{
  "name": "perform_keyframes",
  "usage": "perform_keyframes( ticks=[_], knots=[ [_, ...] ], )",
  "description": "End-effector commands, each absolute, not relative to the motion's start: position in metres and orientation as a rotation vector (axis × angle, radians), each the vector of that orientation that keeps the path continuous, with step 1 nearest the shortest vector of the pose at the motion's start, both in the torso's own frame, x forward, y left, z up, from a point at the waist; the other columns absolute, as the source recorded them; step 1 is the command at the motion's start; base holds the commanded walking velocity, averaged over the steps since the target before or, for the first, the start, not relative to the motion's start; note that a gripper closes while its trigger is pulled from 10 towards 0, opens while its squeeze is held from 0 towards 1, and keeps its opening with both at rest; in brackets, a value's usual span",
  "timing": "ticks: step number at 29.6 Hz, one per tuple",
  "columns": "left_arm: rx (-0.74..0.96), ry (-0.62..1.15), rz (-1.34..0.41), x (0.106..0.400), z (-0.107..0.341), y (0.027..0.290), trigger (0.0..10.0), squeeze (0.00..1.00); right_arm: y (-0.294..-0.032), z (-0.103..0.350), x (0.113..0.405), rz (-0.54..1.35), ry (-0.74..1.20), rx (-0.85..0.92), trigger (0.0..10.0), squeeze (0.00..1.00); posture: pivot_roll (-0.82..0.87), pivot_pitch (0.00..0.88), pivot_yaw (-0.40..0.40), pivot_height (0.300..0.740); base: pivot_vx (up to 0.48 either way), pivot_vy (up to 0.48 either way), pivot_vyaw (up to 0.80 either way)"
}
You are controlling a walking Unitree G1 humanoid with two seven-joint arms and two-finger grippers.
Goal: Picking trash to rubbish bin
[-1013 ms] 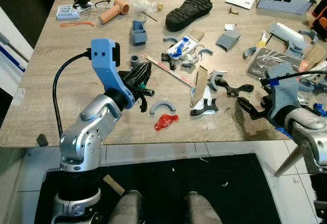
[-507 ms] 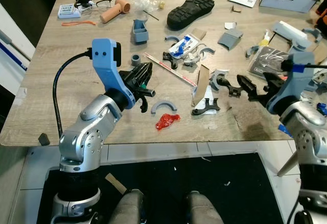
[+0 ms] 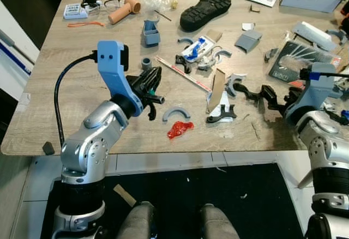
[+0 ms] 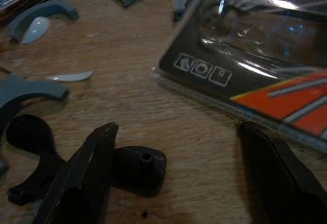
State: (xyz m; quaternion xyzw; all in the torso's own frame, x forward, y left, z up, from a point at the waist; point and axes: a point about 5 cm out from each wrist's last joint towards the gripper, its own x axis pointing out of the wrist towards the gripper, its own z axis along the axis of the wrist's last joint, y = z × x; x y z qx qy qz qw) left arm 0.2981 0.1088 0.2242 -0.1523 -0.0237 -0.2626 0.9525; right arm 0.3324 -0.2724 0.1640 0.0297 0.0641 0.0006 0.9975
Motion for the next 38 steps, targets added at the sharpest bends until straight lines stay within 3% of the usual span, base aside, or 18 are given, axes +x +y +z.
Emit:
perform_keyframes(
  ticks=[1,6,7,8,22,38],
  knots=[
    [-0.296,-0.04,-0.538,0.295,0.223,0.11,10.0,0.0,-0.268,0.138,0.327,0.024,0.252,0.058,10.0,0.0,-0.07,0.205,0.077,0.74,0.0,0.0,0.0],
    [-0.298,-0.04,-0.537,0.296,0.223,0.111,10.0,0.0,-0.27,0.134,0.326,0.027,0.279,0.019,10.0,0.0,-0.07,0.205,0.076,0.74,0.0,0.0,0.0],
    [-0.298,-0.04,-0.537,0.296,0.223,0.11,10.0,0.0,-0.271,0.133,0.326,0.025,0.281,0.015,1.3,0.0,-0.08,0.206,0.076,0.74,0.0,0.0,0.0],
    [-0.3,-0.04,-0.538,0.296,0.223,0.11,10.0,0.0,-0.272,0.132,0.325,0.031,0.289,0.005,0.0,0.0,-0.08,0.206,0.073,0.74,0.0,0.0,0.0],
    [-0.304,-0.042,-0.536,0.296,0.222,0.109,10.0,0.0,-0.274,0.131,0.325,0.023,0.3,0.01,0.0,0.0,-0.08,0.206,0.068,0.74,0.0,0.0,0.0],
    [-0.311,-0.047,-0.541,0.297,0.222,0.107,10.0,0.0,-0.27,0.18,0.332,0.096,0.022,0.255,0.0,0.0,-0.09,0.203,0.063,0.74,0.0,0.0,0.0]
  ],
)
